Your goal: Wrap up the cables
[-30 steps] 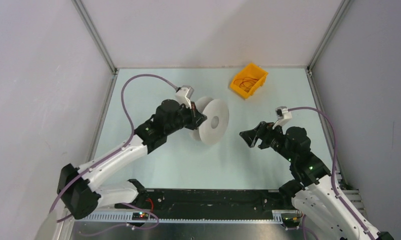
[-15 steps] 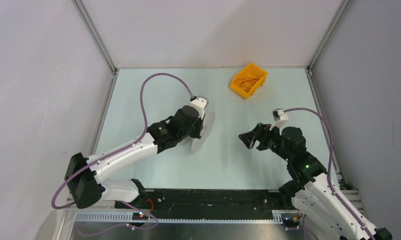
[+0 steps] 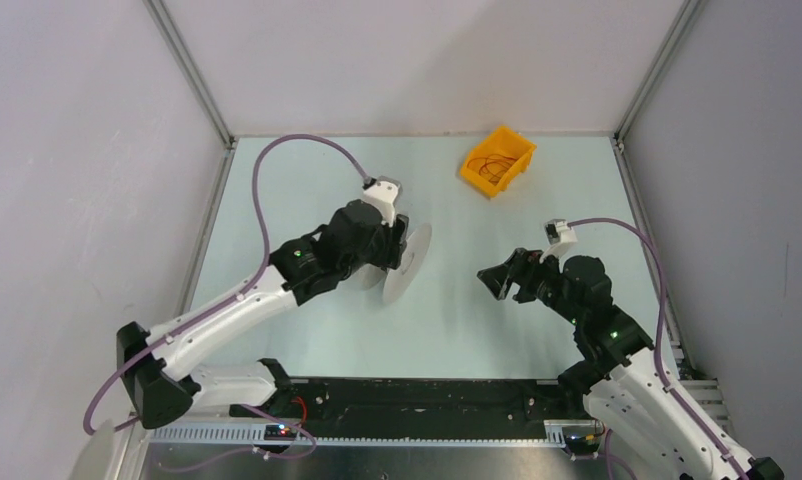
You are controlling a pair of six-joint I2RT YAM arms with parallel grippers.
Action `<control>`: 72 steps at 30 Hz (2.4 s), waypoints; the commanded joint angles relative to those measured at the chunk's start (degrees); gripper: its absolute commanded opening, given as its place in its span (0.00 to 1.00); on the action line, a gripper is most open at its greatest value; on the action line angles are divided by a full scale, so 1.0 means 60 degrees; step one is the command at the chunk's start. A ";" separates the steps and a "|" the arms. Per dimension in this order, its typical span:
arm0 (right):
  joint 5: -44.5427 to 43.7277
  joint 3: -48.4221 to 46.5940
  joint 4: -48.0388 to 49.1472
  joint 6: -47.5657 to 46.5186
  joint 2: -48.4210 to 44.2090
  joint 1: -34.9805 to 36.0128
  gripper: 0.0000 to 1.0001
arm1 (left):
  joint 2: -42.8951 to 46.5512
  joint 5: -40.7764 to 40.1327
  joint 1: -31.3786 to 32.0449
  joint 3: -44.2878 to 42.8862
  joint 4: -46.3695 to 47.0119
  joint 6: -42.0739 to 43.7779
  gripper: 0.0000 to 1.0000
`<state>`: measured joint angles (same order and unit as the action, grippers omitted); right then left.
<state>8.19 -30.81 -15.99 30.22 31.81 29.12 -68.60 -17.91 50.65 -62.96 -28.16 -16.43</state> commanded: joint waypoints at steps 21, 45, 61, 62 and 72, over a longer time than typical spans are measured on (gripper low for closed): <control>-0.0002 -0.0022 0.0307 -0.0028 -0.0346 -0.0023 0.79 | -0.0293 0.1290 -0.1839 -0.0141 -0.0735 0.1706 0.53; -0.0979 -0.2972 0.3574 -0.1183 0.5538 -0.2298 0.74 | -0.0190 0.1565 -0.1851 -0.0090 -0.1167 0.1976 0.00; -0.0543 -0.7167 0.5093 -0.7620 1.1820 -0.2918 0.63 | 0.0337 0.2289 -0.1861 0.0013 -0.1194 0.1482 0.00; -0.0441 -0.7319 0.5169 -0.7881 1.2103 -0.2934 0.63 | 0.0304 0.2456 -0.1861 0.0002 -0.1194 0.1480 0.00; 0.1368 -0.7980 0.3751 -1.2475 1.3166 -0.3057 0.58 | 0.0204 0.2767 -0.1852 -0.0080 -0.1194 0.1319 0.02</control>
<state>13.34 -74.06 8.32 -30.72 109.51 10.96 -68.27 -2.76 39.62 -62.24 -38.09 -7.11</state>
